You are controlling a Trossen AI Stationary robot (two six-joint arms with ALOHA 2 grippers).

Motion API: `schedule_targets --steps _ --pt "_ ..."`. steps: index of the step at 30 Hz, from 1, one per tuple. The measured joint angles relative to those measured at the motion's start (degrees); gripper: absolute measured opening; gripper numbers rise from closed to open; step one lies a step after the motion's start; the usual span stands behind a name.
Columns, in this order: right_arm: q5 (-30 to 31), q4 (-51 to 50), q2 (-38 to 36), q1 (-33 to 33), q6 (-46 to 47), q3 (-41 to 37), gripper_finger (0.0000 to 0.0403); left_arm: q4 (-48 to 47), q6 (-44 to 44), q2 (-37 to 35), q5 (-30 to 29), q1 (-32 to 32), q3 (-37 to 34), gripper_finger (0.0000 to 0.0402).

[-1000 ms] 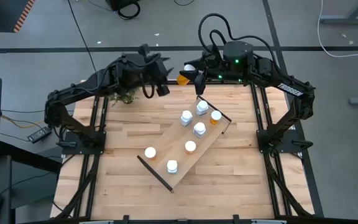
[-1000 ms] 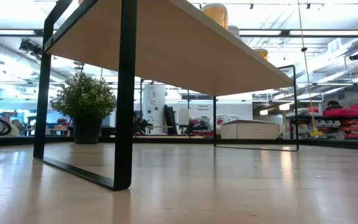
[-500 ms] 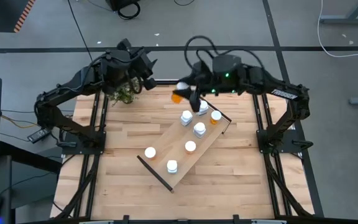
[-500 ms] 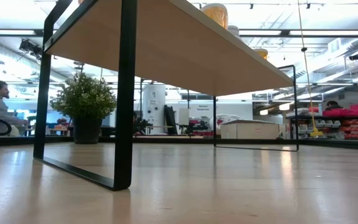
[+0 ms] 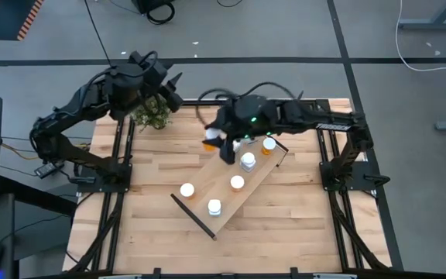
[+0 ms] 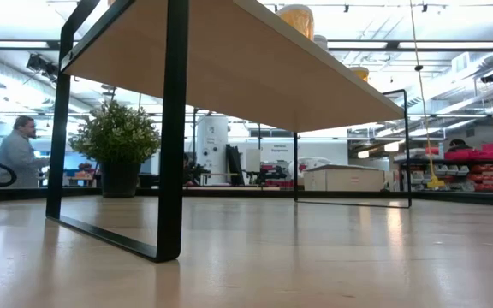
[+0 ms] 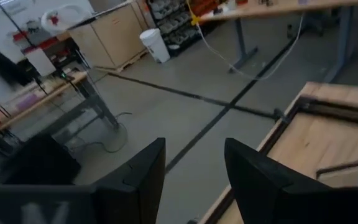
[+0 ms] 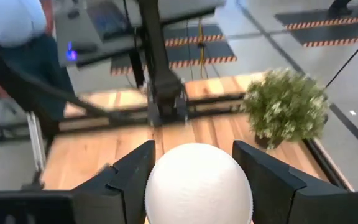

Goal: Pick and place medicine bottles onto shelf by color
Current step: Put the orange pill bottle on the shelf

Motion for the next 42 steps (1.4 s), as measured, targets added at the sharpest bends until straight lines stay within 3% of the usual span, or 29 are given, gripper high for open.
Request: schedule_targets --steps 6,25,35,42 --pt "-0.6 -1.6 4.4 1.6 -3.1 0.0 0.0217 -1.6 -6.7 -0.9 -0.1 -1.9 0.0 0.0172" --pt "-0.1 -1.9 10.7 4.3 -4.1 -0.1 0.0217 -3.2 -10.4 -2.8 -1.3 -6.7 0.0 0.0172" --pt "0.0 4.7 10.2 4.8 -3.5 -8.6 0.0216 -5.4 -11.9 -3.2 -1.2 -6.7 0.0 0.0172" --pt "0.3 6.8 10.2 4.9 -0.9 -10.7 0.0216 -6.7 -22.3 -3.1 -1.2 -6.5 0.0 0.0172"
